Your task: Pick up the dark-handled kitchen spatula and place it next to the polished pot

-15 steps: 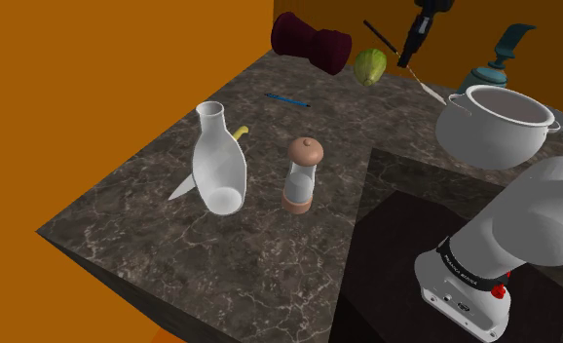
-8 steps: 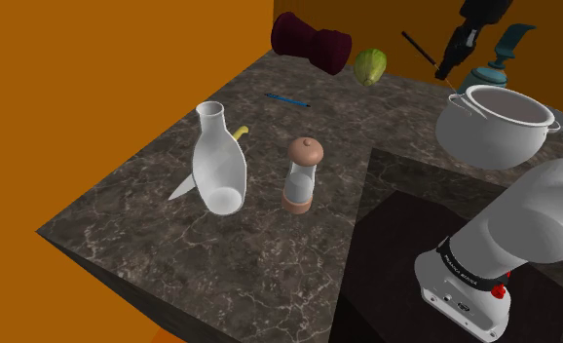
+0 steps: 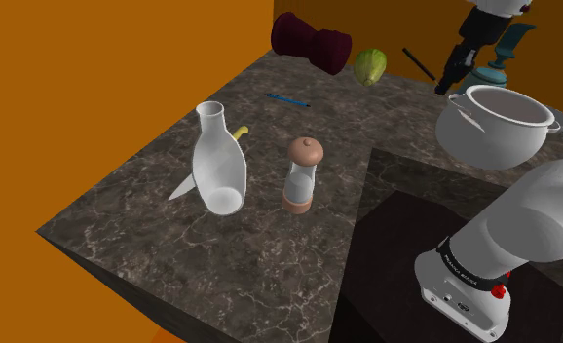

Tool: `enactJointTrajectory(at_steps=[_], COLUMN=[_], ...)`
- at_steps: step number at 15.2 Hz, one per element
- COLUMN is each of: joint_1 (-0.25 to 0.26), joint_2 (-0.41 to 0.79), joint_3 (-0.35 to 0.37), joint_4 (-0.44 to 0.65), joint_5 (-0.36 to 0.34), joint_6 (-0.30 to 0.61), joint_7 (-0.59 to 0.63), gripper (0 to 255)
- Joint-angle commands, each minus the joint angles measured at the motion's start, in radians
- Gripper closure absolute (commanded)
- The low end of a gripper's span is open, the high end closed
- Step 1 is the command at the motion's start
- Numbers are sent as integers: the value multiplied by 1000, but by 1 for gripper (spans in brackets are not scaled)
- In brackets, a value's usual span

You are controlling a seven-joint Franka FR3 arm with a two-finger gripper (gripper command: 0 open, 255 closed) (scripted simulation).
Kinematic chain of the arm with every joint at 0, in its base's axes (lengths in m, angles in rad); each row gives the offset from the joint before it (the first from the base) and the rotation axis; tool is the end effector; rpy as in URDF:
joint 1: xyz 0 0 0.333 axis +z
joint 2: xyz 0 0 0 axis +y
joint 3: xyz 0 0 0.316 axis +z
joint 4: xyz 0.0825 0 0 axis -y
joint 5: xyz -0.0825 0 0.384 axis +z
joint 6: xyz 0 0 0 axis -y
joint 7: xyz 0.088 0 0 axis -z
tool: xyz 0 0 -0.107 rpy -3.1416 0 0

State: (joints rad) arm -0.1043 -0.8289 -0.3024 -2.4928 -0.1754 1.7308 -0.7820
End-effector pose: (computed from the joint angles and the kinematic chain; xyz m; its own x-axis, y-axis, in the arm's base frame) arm 0.2786 -0.1557 0.5384 0.8808 0.4688 0.0661 0.4699 -0.8827 -0.0007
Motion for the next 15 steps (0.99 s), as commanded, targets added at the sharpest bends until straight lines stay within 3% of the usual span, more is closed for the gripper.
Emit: enactJointTrajectory(at_steps=[1, 15], joint_1=[-3, -22], joint_2=[-5, 8], joint_3=[-5, -43], joint_4=[-32, -211], joint_5=[-5, -39], joint_6=[27, 219], joint_7=[0, -3], gripper=[255, 255])
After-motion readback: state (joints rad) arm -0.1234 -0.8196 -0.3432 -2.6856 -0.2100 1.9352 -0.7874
